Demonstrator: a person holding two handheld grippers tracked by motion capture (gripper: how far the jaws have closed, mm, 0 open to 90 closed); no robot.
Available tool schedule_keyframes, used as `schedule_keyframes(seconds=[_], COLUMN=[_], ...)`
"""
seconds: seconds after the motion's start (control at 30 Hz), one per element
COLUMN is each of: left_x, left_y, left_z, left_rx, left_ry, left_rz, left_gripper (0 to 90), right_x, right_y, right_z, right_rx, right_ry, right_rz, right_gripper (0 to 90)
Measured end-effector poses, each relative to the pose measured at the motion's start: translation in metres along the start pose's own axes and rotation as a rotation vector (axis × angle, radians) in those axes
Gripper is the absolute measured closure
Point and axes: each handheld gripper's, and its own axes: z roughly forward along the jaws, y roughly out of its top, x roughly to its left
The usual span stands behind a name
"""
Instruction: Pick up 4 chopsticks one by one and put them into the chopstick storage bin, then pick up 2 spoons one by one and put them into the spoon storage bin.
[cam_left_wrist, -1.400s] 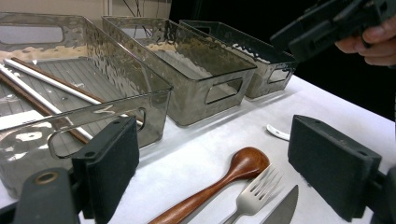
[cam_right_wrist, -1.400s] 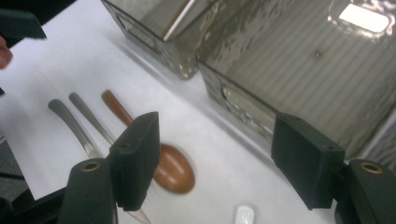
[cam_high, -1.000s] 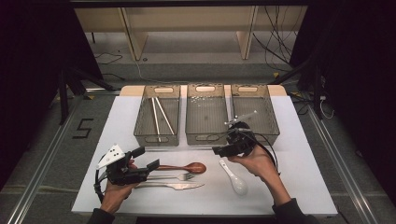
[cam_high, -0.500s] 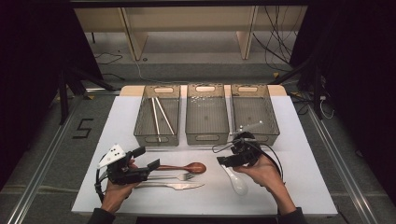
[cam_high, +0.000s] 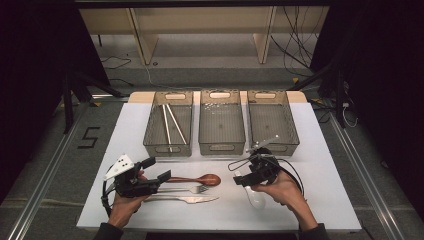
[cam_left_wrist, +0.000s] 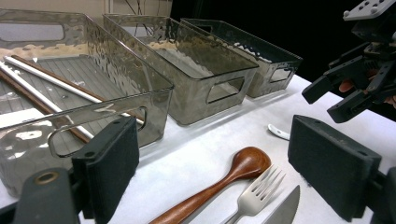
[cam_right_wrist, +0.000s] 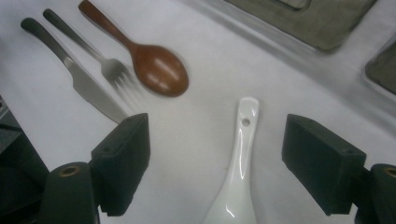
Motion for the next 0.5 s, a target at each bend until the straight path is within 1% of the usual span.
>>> schedule_keyframes(seconds=[0.07,0.17,0.3,0.4,0.5], left_x=[0.0,0.0,0.0,0.0,0.0], left_y=[0.0,0.0,0.0,0.0,0.0], left_z=[-0.001,-0.001,0.0,0.0,-0.001], left_rx=[-0.001,-0.003,-0.001,0.0,-0.001], left_ry=[0.002,0.003,0.002,0.003,0.004], left_rz=[-0.003,-0.001,-0.002,-0.002,-0.001], left_gripper=[16.3,16.3,16.3,16.3,16.3], right_x=[-0.001,-0.003,-0.004,-0.006,-0.008], right_y=[-0.003,-0.006,-0.01,-0.012,-0.015], right_z=[0.001,0.002,0.004,0.006,0.008], right_rx=[0.01,0.025,0.057,0.081,0.1], right_ry=[-0.01,-0.008,-0.008,-0.019,-0.039], right_rz=[0.0,0.011,0.009,0.011,0.018], right_gripper=[24.4,24.4,25.1,26.1,27.3])
